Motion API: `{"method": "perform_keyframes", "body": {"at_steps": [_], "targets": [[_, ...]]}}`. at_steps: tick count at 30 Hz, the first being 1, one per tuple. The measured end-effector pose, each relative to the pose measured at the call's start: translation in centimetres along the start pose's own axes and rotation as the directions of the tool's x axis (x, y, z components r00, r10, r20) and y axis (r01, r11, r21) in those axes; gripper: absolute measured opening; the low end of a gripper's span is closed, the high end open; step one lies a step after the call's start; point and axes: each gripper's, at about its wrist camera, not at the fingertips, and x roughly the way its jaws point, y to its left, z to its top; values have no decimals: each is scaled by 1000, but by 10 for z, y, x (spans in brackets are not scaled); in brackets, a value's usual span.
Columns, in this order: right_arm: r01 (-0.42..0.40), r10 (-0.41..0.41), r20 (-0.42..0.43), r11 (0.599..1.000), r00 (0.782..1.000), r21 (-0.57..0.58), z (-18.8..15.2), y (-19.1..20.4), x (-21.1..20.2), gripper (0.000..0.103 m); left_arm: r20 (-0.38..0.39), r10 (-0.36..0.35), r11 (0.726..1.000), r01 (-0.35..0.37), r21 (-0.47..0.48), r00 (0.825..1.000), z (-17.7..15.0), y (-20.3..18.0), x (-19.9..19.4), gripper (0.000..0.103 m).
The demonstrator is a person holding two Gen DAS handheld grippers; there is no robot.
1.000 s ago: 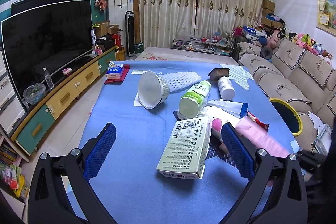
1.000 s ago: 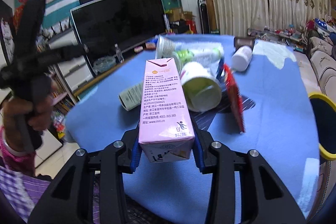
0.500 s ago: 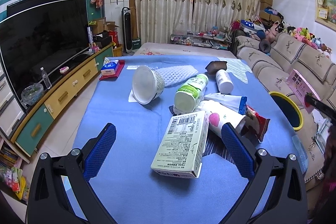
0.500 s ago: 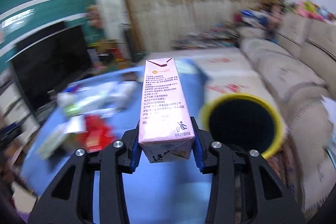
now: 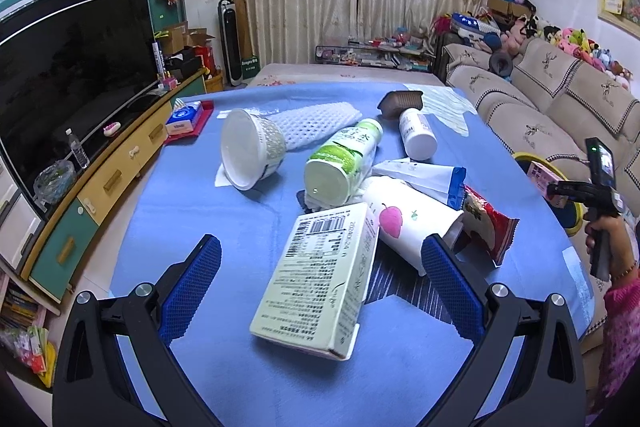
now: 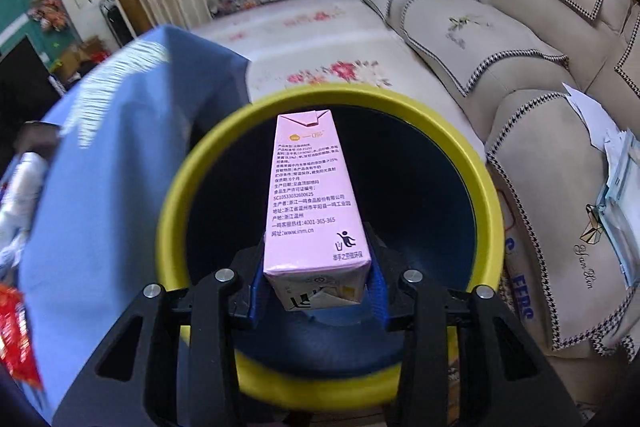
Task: Collect trash
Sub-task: 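Carry the pink carton over the yellow bin and open the right gripper, then grasp the pale green tea carton with the left gripper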
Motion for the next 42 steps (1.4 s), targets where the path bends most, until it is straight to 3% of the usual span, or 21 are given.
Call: {"method": "perform_keyframes", "body": {"at_steps": [5, 8, 9, 15, 21, 26, 31, 34, 38, 40, 42], "targets": [[38, -38, -44, 999, 998, -12, 5, -1, 28, 40, -34, -13, 1000, 13, 10, 999, 1, -9, 16, 99], [53, -53, -37, 999, 998, -12, 9, -2, 31, 54, -42, -20, 1000, 21, 22, 999, 0, -14, 21, 99], [58, -59, -33, 998, 998, -14, 11, -3, 32, 54, -43, -21, 999, 22, 25, 999, 1, -15, 22, 99], [46, -46, 20, 999, 999, -11, 4, -2, 1, 55, -53, -23, 999, 25, 41, 998, 1, -17, 28, 99], [-27, 29, 111, 999, 993, -19, -15, 8, -54, 61, -116, -26, 992, 40, 117, 993, -10, -21, 43, 99], [-85, 89, 149, 996, 985, -39, -26, 18, -82, 65, -147, 7, 988, 16, 155, 989, -19, -18, 55, 99], [-127, 135, 158, 990, 978, -61, -27, 30, -95, 65, -168, 95, 977, -59, 205, 981, -27, -20, 70, 99], [-135, 144, 161, 989, 976, -67, -27, 34, -98, 65, -150, 161, 956, -116, 270, 976, -30, -30, 77, 99], [-139, 148, 152, 988, 977, -67, -28, 35, -96, 65, -138, 267, 922, -211, 325, 954, -31, -34, 90, 98], [-139, 147, 147, 988, 978, -67, -29, 35, -94, 65, -136, 281, 917, -223, 331, 950, -30, -32, 94, 92], [-143, 151, 144, 988, 978, -63, -29, 35, -93, 65, -157, 247, 936, -193, 294, 956, -27, -22, 96, 81]]}}
